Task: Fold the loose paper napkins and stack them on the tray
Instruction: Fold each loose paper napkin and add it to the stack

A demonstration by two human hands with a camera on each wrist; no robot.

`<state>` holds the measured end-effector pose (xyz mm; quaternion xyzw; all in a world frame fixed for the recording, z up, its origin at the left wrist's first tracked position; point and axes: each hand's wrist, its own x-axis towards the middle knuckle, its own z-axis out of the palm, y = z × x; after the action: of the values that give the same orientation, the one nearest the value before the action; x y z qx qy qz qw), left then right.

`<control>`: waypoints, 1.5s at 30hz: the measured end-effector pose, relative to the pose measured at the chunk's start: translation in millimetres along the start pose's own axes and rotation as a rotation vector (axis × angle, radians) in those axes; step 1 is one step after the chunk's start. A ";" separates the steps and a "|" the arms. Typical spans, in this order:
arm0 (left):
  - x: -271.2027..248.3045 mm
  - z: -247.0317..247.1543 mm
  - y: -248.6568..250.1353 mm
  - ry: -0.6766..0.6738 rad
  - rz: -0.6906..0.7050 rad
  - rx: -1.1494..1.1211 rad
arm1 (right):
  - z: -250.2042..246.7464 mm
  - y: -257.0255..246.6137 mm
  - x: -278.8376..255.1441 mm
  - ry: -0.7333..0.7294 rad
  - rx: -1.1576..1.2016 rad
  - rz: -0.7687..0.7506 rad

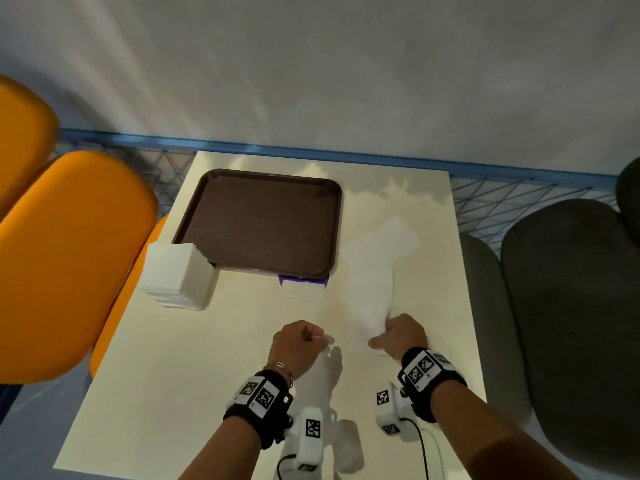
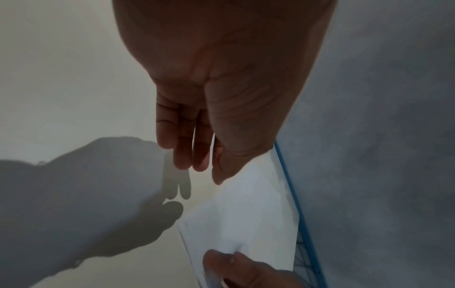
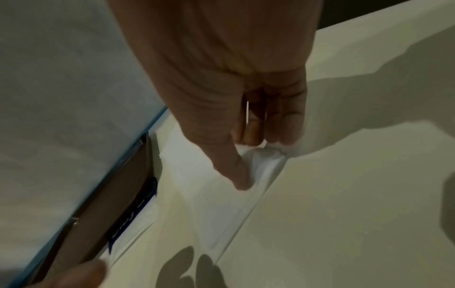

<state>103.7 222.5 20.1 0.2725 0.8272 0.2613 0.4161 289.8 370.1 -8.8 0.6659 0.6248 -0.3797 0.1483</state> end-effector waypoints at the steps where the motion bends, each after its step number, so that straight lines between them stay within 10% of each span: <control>1: 2.3 10.4 0.0 -0.034 -0.004 0.034 | 0.5 5.2 -3.9 -0.031 -0.016 -0.030; 12: 14.2 70.1 0.0 0.009 -0.066 0.345 | 3.1 10.0 -6.2 0.115 0.105 -0.149; 26: 1.1 69.6 -21.6 -0.048 -0.080 0.262 | 14.7 -25.8 6.7 -0.020 -0.076 -0.109; 35: 2.1 67.6 -18.0 -0.065 -0.091 0.267 | 10.1 -24.0 -18.4 0.158 0.047 -0.225; 40: -0.4 60.0 -19.5 -0.048 -0.106 0.094 | 0.6 -17.5 -26.0 0.225 0.182 -0.320; 45: -11.6 28.1 -5.6 0.041 -0.029 -0.281 | -25.6 -19.3 -45.4 -0.039 0.393 -0.431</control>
<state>131.5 216.5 8.3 0.1941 0.7946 0.3739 0.4371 282.9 358.0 45.1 0.5264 0.6632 -0.5291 -0.0557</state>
